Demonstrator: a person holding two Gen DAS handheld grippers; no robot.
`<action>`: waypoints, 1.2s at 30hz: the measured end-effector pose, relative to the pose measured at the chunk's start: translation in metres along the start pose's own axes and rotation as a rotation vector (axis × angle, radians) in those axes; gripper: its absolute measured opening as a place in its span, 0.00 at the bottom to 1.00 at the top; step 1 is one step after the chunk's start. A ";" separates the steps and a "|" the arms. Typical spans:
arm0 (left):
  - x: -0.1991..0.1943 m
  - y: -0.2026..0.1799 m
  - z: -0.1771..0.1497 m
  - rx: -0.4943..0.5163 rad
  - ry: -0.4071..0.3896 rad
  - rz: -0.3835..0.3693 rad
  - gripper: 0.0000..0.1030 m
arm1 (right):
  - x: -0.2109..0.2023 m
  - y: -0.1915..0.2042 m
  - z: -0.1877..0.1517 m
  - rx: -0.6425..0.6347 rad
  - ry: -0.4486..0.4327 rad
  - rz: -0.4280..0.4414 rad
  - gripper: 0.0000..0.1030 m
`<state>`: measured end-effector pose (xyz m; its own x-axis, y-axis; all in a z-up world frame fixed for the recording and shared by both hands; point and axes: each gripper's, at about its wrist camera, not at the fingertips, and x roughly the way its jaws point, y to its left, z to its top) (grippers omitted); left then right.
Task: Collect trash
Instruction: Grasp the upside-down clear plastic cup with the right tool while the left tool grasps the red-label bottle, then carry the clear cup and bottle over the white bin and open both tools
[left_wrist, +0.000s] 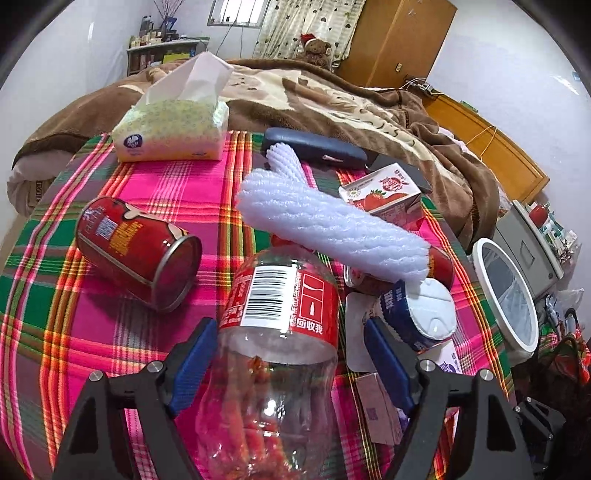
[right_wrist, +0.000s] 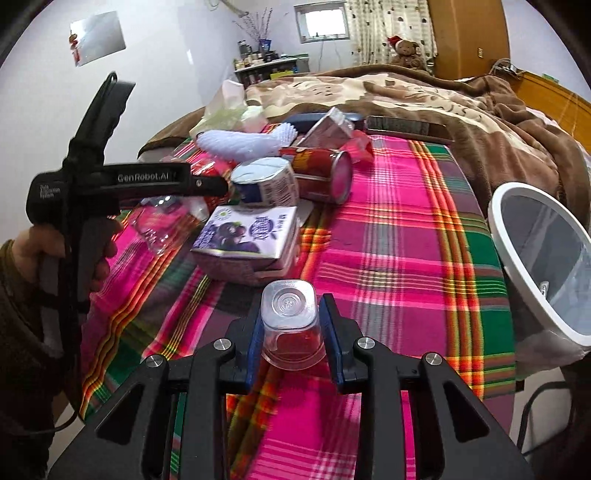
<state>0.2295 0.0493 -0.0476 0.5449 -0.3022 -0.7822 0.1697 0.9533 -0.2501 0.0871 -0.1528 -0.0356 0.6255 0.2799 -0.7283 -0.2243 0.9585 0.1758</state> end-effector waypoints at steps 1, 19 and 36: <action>0.001 0.000 0.000 0.000 -0.001 0.003 0.78 | 0.000 -0.002 0.001 0.003 -0.002 -0.001 0.29; -0.009 0.001 -0.018 -0.043 -0.003 0.027 0.61 | 0.001 -0.016 0.006 0.036 -0.020 0.008 0.29; -0.056 -0.015 -0.070 -0.058 -0.011 -0.022 0.61 | -0.016 -0.030 0.006 0.065 -0.057 0.020 0.29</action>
<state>0.1391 0.0518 -0.0394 0.5506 -0.3229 -0.7698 0.1343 0.9444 -0.3000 0.0883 -0.1854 -0.0248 0.6629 0.3002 -0.6859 -0.1893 0.9535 0.2343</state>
